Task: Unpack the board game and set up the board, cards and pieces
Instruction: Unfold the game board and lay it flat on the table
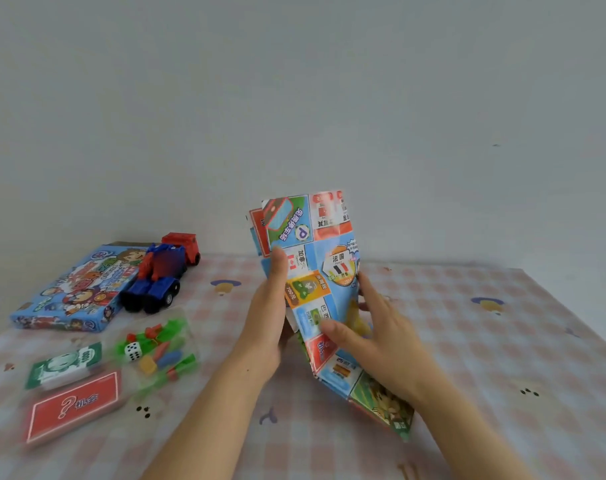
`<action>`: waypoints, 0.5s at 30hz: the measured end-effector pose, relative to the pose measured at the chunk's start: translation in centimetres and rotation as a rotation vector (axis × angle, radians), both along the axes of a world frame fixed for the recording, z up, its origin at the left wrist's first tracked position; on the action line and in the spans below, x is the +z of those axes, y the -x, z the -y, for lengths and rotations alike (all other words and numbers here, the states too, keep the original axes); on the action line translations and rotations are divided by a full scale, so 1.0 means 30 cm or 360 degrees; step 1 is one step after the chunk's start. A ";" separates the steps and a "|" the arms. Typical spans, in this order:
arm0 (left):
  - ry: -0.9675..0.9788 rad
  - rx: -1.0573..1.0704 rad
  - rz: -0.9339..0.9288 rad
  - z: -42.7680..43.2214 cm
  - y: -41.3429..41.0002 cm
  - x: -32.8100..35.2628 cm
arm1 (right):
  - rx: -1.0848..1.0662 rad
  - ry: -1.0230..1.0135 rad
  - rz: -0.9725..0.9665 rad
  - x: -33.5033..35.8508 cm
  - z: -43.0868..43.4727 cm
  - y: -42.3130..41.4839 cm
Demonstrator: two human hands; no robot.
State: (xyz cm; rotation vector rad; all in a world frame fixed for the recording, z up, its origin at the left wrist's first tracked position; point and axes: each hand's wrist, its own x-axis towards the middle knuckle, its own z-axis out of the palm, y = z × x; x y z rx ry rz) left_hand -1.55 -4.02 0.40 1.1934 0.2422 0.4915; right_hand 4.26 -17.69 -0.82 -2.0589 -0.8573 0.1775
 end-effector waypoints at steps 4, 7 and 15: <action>-0.0032 -0.0203 0.0085 0.012 0.016 0.008 | 0.0108 -0.0160 -0.0200 0.002 -0.002 0.013; -0.0104 -0.0232 0.0173 0.013 0.021 0.008 | 0.0187 -0.0171 -0.0212 0.009 0.001 0.016; -0.0081 -0.0329 0.0155 0.001 0.016 -0.016 | 0.0213 -0.0193 -0.0279 -0.008 -0.001 0.002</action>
